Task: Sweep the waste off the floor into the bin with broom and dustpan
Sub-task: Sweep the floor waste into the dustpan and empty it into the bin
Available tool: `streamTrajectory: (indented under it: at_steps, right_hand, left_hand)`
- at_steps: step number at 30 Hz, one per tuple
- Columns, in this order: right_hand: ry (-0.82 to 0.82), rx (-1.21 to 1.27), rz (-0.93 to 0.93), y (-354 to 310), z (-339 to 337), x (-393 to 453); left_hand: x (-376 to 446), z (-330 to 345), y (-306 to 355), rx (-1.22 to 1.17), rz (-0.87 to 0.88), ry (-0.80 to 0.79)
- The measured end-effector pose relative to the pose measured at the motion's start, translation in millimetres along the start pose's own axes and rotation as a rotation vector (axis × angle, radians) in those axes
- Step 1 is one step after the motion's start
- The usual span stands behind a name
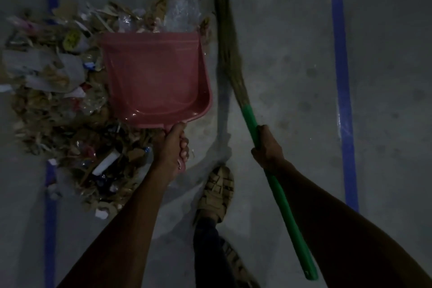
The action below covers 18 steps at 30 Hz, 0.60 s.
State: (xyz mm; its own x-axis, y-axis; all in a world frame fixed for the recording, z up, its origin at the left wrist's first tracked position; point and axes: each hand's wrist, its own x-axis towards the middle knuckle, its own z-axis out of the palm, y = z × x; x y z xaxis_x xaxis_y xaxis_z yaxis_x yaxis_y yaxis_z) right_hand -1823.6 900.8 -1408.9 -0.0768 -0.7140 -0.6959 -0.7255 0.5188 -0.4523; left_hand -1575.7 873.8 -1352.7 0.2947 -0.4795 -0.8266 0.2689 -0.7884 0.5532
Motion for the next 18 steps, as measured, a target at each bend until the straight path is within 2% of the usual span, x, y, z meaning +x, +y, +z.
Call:
streamTrajectory:
  at_steps: [4,6,15,18]
  right_hand:
    - [-0.096,-0.070,-0.071,-18.8,2.8,-20.3]
    - [-0.078,-0.061,-0.111,-21.9,0.2,-35.2]
    - [0.271,-0.103,-0.343,4.2,-39.6,-86.3]
    - [0.338,-0.177,-0.317,-1.9,-52.9,-77.3]
  left_hand:
    - [-26.8,-29.2,-14.2,-0.108,-0.016,0.061]
    - [-43.6,-44.0,-23.2,-0.148,0.015,0.104]
    - [-100.7,-78.2,-27.9,-0.254,0.053,0.206]
    - [-96.6,-80.1,-14.8,-0.236,0.084,0.212]
